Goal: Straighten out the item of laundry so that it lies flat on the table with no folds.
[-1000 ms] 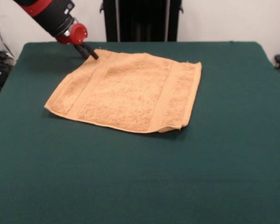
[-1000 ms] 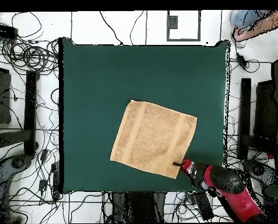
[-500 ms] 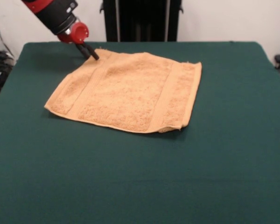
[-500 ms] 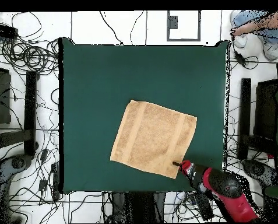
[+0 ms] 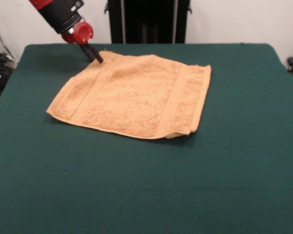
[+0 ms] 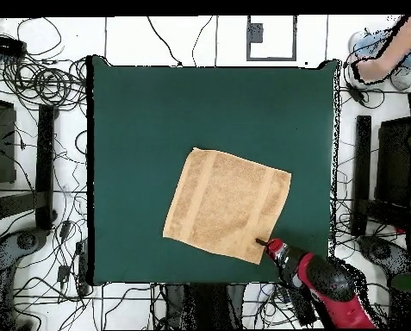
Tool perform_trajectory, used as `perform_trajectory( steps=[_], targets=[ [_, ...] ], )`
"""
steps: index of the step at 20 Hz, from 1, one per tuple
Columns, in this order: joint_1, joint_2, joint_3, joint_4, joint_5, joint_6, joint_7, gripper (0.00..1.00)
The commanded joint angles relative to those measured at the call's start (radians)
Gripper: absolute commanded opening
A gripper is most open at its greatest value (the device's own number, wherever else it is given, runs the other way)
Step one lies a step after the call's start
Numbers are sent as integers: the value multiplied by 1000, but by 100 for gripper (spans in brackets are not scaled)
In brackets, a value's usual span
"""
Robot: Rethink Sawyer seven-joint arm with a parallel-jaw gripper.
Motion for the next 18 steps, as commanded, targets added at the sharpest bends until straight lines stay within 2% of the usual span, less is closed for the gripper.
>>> perform_trajectory(
  steps=[1,4,5,18],
  targets=[
    [110,260,121,83,28,-220,237,100],
    [112,256,119,84,27,-229,234,100],
    [112,255,118,86,27,-234,233,0],
    [124,266,112,98,34,-257,227,0]
  ],
)
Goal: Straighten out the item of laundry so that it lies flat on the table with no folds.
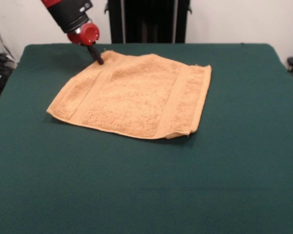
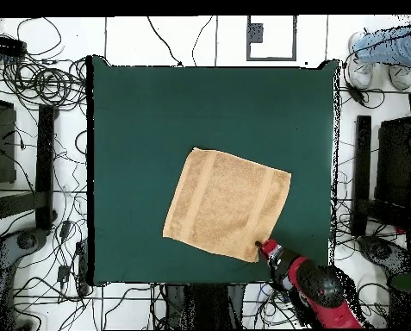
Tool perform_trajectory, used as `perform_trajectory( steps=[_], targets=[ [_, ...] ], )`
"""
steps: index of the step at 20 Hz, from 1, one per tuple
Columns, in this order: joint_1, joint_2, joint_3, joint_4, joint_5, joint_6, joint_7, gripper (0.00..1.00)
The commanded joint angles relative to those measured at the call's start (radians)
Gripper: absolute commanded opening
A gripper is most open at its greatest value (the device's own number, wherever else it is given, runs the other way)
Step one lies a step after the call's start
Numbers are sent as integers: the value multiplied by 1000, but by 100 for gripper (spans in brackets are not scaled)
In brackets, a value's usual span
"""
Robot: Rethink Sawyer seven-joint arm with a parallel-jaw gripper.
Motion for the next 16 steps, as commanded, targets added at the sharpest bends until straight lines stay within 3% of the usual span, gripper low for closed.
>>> perform_trajectory(
  steps=[1,5,6,8,11,16],
  targets=[
    [126,252,112,35,36,-93,230,0],
    [320,101,-22,43,113,2,312,0],
    [460,18,-129,24,153,85,350,0],
    [615,-45,-264,-26,196,196,374,0],
    [679,-63,-323,-36,238,220,356,0],
    [691,-51,-352,-54,284,222,315,0]
  ],
)
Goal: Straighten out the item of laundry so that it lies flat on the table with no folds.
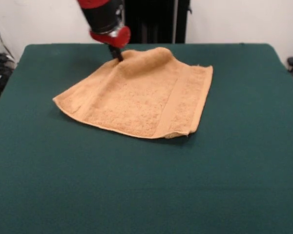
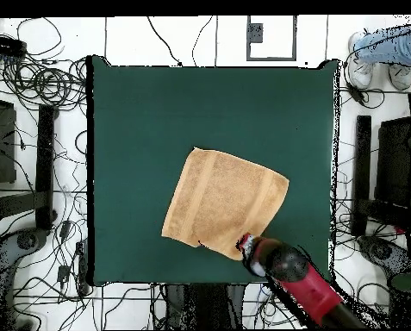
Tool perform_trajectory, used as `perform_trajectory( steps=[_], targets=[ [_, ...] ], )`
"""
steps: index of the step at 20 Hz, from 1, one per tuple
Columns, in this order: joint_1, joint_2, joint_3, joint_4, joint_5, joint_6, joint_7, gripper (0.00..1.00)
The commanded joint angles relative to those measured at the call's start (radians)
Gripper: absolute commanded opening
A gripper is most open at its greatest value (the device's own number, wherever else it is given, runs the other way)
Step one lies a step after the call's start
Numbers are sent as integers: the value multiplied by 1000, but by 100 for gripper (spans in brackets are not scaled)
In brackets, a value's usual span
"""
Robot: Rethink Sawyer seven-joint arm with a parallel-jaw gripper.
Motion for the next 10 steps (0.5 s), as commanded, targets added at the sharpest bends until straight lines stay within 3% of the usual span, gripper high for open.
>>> perform_trajectory(
  steps=[1,10],
  targets=[
    [121,73,-74,-24,119,179,296,0],
    [113,101,-86,-66,130,201,262,0]
  ],
)
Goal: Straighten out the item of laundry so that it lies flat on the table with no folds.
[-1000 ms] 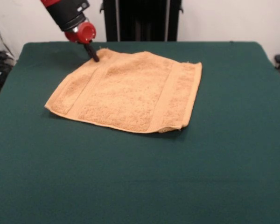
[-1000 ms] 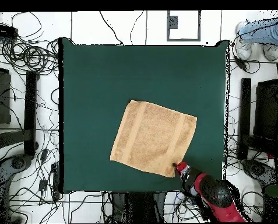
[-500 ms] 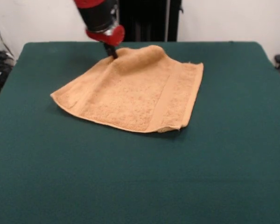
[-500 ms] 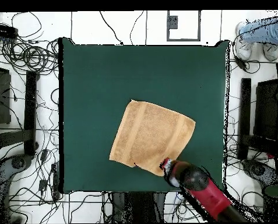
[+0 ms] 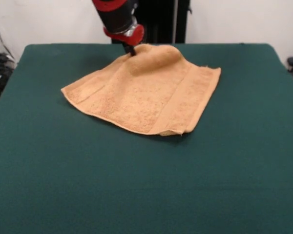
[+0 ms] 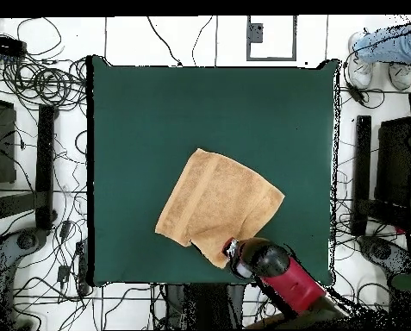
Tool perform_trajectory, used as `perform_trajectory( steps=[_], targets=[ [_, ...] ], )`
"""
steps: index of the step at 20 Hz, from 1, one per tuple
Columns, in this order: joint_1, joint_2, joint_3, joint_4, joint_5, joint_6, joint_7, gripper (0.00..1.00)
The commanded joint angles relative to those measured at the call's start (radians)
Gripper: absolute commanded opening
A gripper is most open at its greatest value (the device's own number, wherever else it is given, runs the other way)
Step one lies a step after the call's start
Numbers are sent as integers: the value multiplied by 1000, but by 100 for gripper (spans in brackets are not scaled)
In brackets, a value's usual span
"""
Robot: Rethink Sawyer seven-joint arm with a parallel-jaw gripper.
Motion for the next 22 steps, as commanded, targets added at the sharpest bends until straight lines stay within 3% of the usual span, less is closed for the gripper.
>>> perform_trajectory(
  steps=[1,13,22],
  targets=[
    [31,67,-31,-64,81,135,240,0],
    [139,4,-156,-137,59,380,273,0],
    [171,3,-164,-191,80,422,288,0]
  ],
)
